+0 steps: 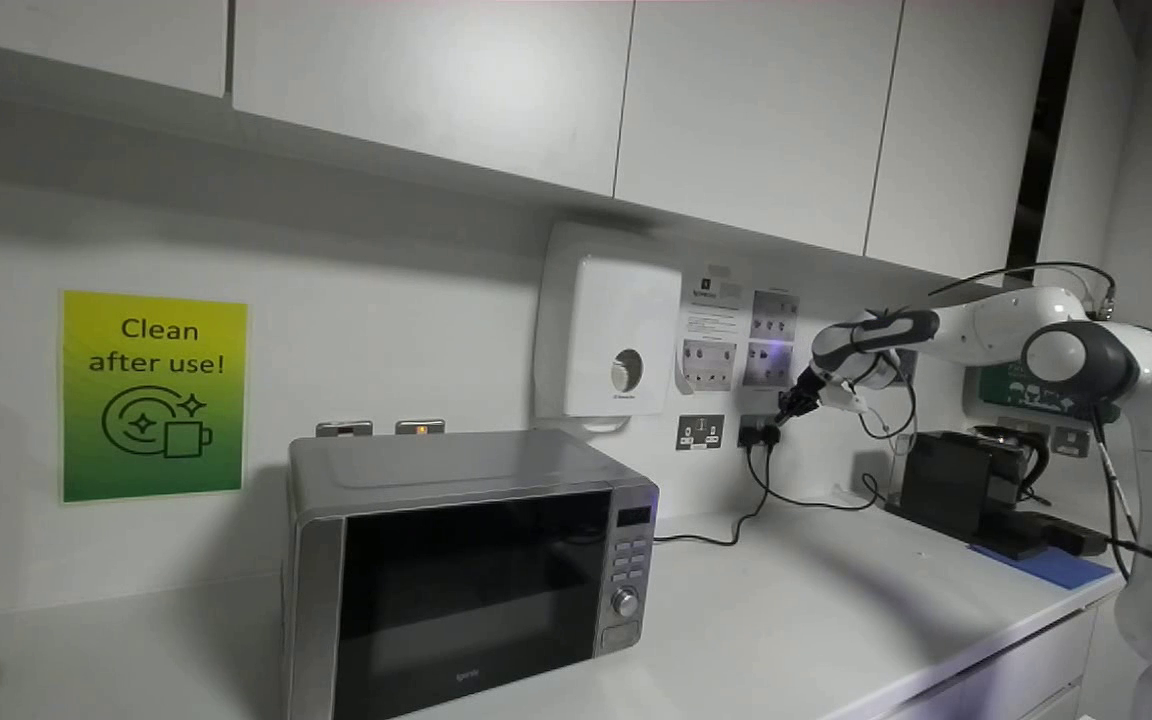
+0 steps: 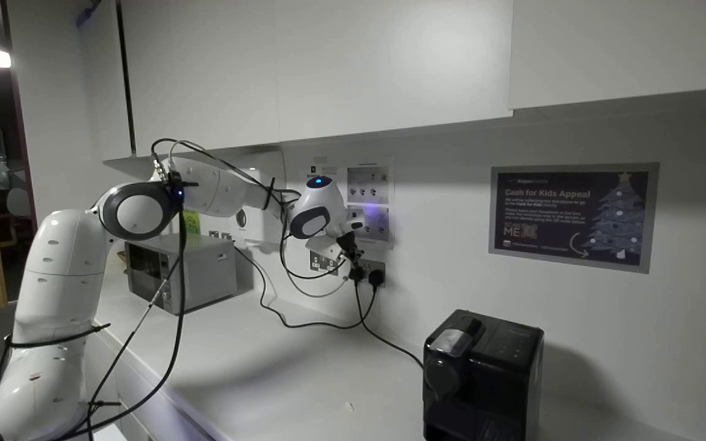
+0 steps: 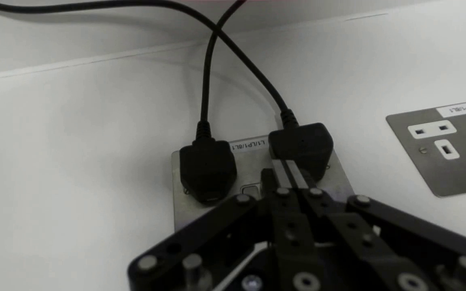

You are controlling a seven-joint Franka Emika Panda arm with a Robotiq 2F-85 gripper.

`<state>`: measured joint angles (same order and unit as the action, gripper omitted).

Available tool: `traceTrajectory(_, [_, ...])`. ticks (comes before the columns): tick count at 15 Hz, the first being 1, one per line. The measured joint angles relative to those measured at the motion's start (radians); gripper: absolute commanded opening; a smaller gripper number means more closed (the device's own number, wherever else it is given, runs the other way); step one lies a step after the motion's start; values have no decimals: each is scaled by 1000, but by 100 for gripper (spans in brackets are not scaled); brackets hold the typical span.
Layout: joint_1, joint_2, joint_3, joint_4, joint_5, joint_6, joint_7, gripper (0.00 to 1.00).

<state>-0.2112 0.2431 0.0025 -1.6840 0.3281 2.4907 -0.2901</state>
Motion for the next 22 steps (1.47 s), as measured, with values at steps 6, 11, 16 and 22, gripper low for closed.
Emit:
traceTrajectory(6, [4, -93, -12, -131, -26, -28, -8, 0])
traceTrajectory(11, [23, -147, -14, -243, -58, -28, -29, 0])
traceTrajectory(16, [61, -183, -14, -311, -61, -28, -50, 0])
traceTrajectory(22, [116, -196, -13, -353, -64, -27, -78, 0])
